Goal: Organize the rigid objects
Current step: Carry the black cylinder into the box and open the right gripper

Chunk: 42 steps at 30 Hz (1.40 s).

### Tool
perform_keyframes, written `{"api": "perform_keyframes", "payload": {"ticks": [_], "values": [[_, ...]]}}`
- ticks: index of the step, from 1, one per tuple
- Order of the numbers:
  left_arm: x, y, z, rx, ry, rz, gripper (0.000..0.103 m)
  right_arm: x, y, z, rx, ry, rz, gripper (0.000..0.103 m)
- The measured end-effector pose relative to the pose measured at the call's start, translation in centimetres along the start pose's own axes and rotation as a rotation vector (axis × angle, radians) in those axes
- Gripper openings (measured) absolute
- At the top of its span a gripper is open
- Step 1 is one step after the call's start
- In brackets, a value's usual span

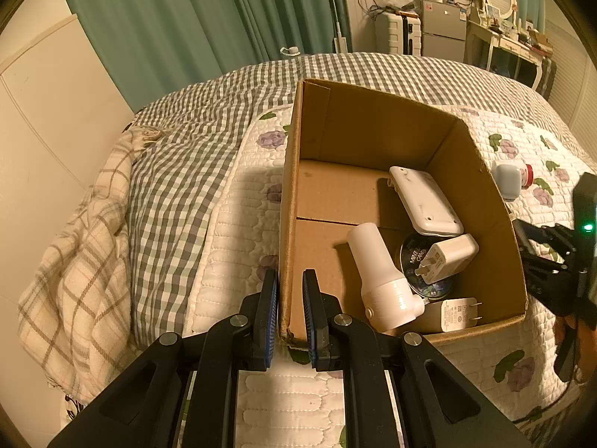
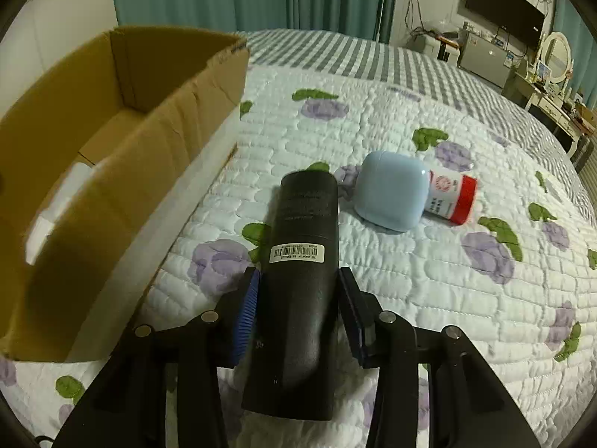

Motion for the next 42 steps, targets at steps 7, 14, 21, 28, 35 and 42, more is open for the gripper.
{"api": "perform_keyframes", "payload": {"ticks": [7, 14, 21, 28, 35, 42], "values": [[0.0, 0.0, 0.0, 0.000, -0.001, 0.000, 0.012, -0.1, 4.9, 1.8, -0.118, 0.008, 0.018, 0.037], [0.0, 0.0, 0.0, 0.000, -0.001, 0.001, 0.012, 1.3, 10.6, 4.8, -0.259, 0.029, 0.045, 0.037], [0.0, 0.0, 0.0, 0.000, -0.001, -0.001, 0.012, 5.4, 13.7, 7.3, -0.320, 0.092, 0.139, 0.037], [-0.2, 0.0, 0.0, 0.000, -0.002, 0.000, 0.012, 10.5, 11.9, 7.5, -0.298, 0.163, 0.202, 0.037], [-0.3, 0.0, 0.0, -0.001, -0.002, 0.001, 0.012, 13.3, 8.0, 6.1, -0.211, 0.197, 0.232, 0.037], [-0.5, 0.0, 0.0, -0.001, -0.003, -0.001, 0.012, 13.3, 6.0, 4.9, -0.161, 0.189, 0.243, 0.035]]}}
Point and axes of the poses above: each gripper's, at about its wrist camera, not at the fingertips, and y roughly against the way its jaws point, x to its left, z to its top, the point moved 6 cm from there along -y, roughly the way its jaws point, and after that the axes turned 2 degrees about x, right-handed, at the moved point
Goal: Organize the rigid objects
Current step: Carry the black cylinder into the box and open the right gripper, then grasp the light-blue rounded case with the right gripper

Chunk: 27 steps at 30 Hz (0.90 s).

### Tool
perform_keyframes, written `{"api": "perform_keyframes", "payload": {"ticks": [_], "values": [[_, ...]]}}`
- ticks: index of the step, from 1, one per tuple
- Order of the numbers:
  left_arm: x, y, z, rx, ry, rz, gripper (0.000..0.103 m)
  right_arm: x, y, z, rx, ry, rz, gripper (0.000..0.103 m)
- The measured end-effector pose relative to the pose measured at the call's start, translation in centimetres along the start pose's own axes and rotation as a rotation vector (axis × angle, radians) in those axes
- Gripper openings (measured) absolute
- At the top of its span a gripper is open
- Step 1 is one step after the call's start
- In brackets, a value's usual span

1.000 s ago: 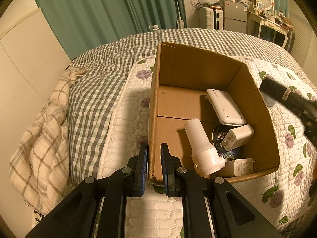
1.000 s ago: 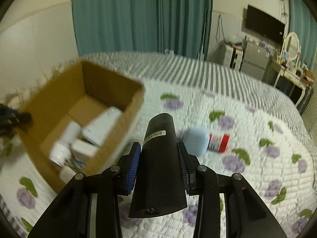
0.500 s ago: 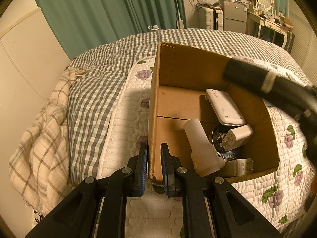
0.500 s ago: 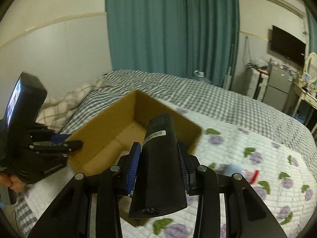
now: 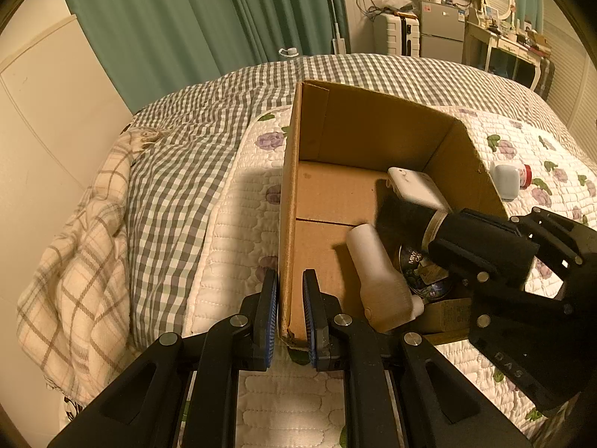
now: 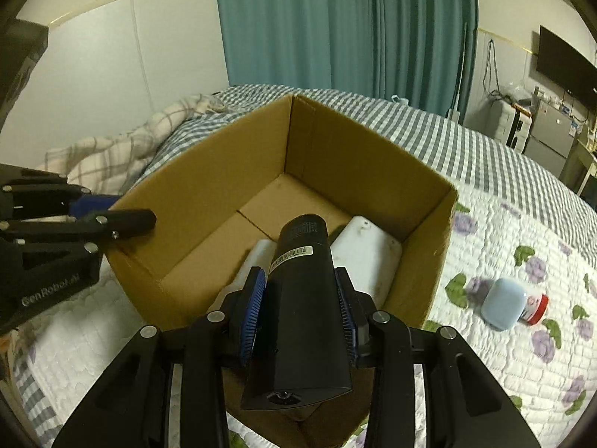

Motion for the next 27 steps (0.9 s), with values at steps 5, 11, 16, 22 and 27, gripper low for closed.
{"api": "perform_keyframes", "payload": {"ticks": [5, 11, 16, 22, 27], "values": [[0.0, 0.1, 0.0, 0.003, 0.001, 0.000, 0.012, -0.1, 1.5, 0.9, -0.055, -0.005, -0.011, 0.055], [0.1, 0.0, 0.1, 0.003, 0.001, 0.000, 0.012, -2.3, 4.9, 2.0, -0.110, -0.017, -0.057, 0.066], [0.2, 0.0, 0.1, 0.004, 0.005, -0.004, 0.012, -6.5, 7.9, 2.7, -0.138, -0.019, -0.158, 0.071], [0.3, -0.1, 0.1, 0.005, 0.005, -0.003, 0.012, -13.4, 8.1, 1.1, -0.096, -0.073, -0.297, 0.071], [0.2, -0.1, 0.0, 0.008, 0.004, 0.005, 0.012, -17.6, 5.3, -2.5, -0.018, -0.162, -0.364, 0.071]]}}
Point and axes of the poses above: each gripper's, at about its wrist camera, not at the fingertips, and y roughly against the way its jaws point, x to its left, z to its top, the point moved 6 cm from there along -y, roughly the way its jaws point, and after that the axes turned 2 degrees about x, right-handed, at the moved point
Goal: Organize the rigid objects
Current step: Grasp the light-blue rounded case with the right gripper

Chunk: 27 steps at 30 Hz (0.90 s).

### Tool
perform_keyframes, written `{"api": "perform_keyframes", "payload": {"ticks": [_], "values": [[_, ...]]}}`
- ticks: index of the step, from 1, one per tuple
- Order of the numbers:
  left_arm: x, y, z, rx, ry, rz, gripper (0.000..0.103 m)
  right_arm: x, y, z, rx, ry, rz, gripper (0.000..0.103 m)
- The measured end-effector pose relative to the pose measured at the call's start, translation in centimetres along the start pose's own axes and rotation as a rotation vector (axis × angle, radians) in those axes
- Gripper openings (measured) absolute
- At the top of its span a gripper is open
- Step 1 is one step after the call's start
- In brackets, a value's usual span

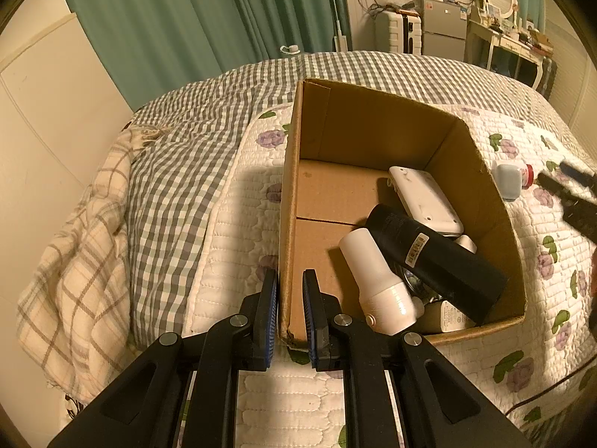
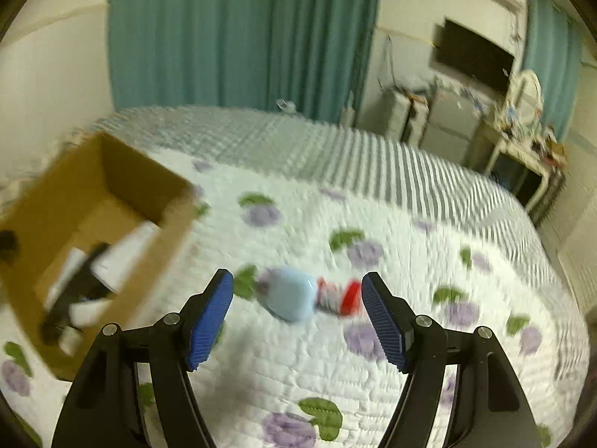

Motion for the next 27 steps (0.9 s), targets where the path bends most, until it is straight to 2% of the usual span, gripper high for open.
{"api": "perform_keyframes", "payload": {"ticks": [7, 18, 20, 24, 27], "values": [[0.2, -0.2, 0.0, 0.005, 0.004, 0.000, 0.012, 0.2, -4.7, -2.9, 0.106, -0.036, 0.018, 0.071], [0.0, -0.2, -0.1, 0.006, 0.007, -0.005, 0.012, 0.9, -8.2, -2.5, 0.111, -0.043, -0.064, 0.070], [0.0, -0.2, -0.1, 0.006, 0.007, -0.003, 0.012, 1.1, -8.6, -2.4, 0.108, -0.035, -0.073, 0.060], [0.0, -0.2, 0.0, 0.009, 0.003, 0.003, 0.012, 1.5, -9.4, -2.4, 0.116, -0.013, -0.092, 0.052], [0.1, -0.2, 0.0, 0.010, 0.003, 0.006, 0.012, 1.3, -9.7, -2.6, 0.118, -0.011, -0.094, 0.050]]}}
Point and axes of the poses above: each gripper's, at about its wrist camera, not at the fingertips, and y roughly against the way its jaws point, x to its left, z to its top, the point moved 6 cm from there along -y, roughly the way its jaws point, and after that the axes turned 2 degrees about x, right-handed, at the moved point
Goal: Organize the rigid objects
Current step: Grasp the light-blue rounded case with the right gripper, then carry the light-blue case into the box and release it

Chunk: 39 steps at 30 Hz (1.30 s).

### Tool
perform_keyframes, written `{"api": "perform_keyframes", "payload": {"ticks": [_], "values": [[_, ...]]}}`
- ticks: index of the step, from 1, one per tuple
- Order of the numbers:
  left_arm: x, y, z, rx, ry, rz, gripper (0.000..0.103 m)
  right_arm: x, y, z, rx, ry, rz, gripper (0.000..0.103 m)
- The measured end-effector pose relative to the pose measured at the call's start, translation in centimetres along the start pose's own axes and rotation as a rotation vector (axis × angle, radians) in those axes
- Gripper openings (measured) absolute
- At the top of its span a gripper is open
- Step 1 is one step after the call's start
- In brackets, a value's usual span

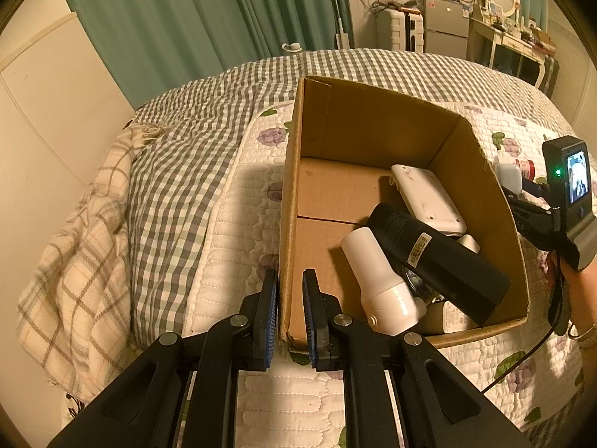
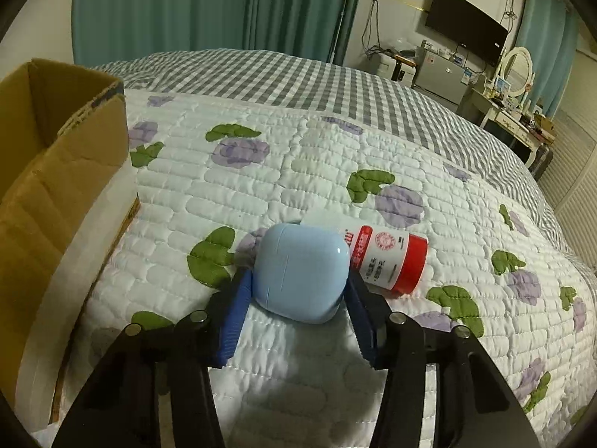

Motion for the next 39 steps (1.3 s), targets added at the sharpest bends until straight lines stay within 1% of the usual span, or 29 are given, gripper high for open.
{"api": "perform_keyframes", "payload": {"ticks": [3, 7, 17, 21, 26, 31, 35, 39], "values": [[0.0, 0.0, 0.0, -0.001, 0.002, 0.001, 0.012, -0.1, 0.3, 0.0, -0.009, 0.001, -0.008, 0.050], [0.1, 0.0, 0.0, 0.000, 0.005, -0.002, 0.012, -0.2, 1.6, -0.4, -0.024, -0.002, 0.008, 0.050], [0.2, 0.0, 0.1, -0.009, 0.002, -0.011, 0.012, 0.1, 6.6, -2.9, -0.040, 0.010, 0.070, 0.050], [0.1, 0.0, 0.1, -0.009, 0.000, -0.011, 0.012, 0.0, 8.7, -3.1, -0.053, -0.018, 0.106, 0.050], [0.1, 0.0, 0.0, -0.010, -0.001, -0.014, 0.012, 0.4, 12.3, -1.2, -0.117, -0.001, 0.123, 0.050], [0.1, 0.0, 0.1, -0.002, 0.002, -0.026, 0.012, 1.8, 16.6, 2.0, -0.199, 0.035, 0.177, 0.050], [0.0, 0.0, 0.1, 0.002, -0.003, -0.027, 0.012, 4.3, 19.5, 4.3, -0.257, 0.077, 0.243, 0.050], [0.1, 0.0, 0.1, 0.004, -0.006, -0.024, 0.012, 7.3, 20.5, 6.0, -0.288, 0.127, 0.290, 0.050]]}}
Point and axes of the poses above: each gripper's, at about its wrist camera, not at the fingertips, and y roughly against the way its jaws point, x to its left, z to its top, the point moved 6 cm from there along -y, roughly the way its jaws point, and after that the axes turned 2 degrees about x, right-handed, at the moved point
